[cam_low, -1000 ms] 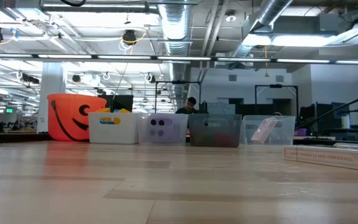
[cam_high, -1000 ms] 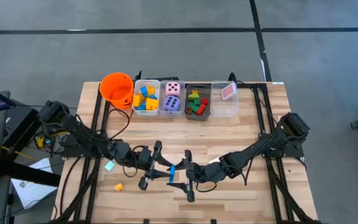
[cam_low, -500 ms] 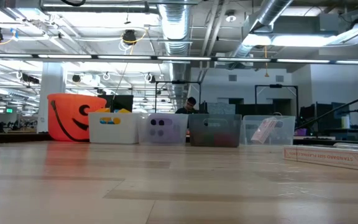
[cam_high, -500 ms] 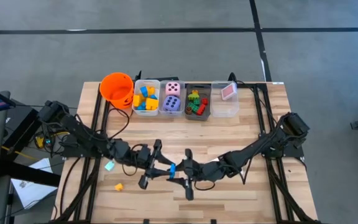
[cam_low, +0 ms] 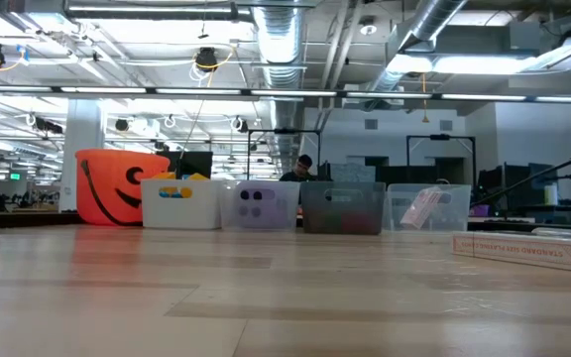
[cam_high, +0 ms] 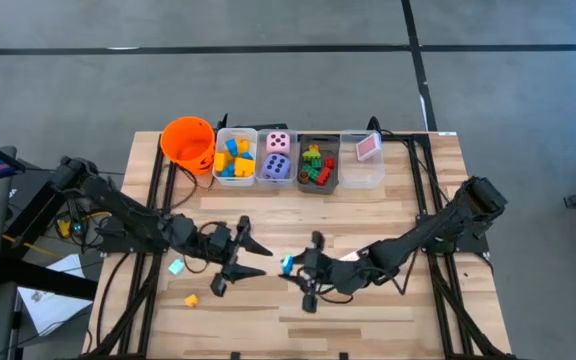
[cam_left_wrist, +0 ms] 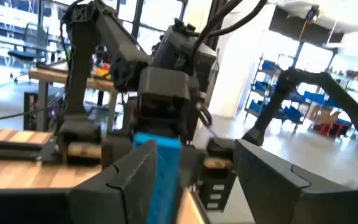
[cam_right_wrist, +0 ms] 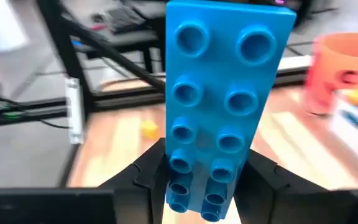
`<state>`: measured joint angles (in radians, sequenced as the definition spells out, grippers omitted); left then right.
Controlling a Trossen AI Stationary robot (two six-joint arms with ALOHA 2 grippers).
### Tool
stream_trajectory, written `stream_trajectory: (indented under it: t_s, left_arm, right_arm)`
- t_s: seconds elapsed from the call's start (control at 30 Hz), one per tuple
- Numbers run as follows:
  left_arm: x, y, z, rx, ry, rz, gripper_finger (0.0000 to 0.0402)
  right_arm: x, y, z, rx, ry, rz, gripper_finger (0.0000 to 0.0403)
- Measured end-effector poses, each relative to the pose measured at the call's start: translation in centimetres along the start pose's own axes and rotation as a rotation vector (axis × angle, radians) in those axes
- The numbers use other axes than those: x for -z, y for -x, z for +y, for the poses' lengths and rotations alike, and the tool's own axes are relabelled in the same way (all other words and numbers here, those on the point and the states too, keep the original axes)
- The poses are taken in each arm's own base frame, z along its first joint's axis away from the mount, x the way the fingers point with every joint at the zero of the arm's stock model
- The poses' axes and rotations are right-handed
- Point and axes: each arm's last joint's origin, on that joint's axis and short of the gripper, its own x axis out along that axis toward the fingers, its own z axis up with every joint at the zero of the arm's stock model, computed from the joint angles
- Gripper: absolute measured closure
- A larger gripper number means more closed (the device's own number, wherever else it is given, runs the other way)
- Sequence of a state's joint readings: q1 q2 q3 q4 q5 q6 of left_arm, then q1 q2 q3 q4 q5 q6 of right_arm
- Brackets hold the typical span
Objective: Pick & Place Toys
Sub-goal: Put the blue game piece into the black bin
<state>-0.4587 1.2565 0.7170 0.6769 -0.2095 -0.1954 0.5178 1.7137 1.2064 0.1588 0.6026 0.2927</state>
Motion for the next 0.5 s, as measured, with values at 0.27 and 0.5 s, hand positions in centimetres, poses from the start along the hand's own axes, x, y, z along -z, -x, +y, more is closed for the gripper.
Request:
stream_trajectory:
  t_s: [0.27, 0.5]
  left_arm:
    - [-2.7, 4.0, 0.3, -0.025, 0.066, 0.112, 0.0201]
    - [-2.5, 5.0, 0.5, -0.049, 0.061, 0.201, 0.0213]
  right_arm:
    - [-2.1, 4.1, -1.7, 0.240, 0.082, 0.007, 0.0271]
    - [-3.3, 4.8, -7.3, 0.483, 0.072, 0.101, 0.0260]
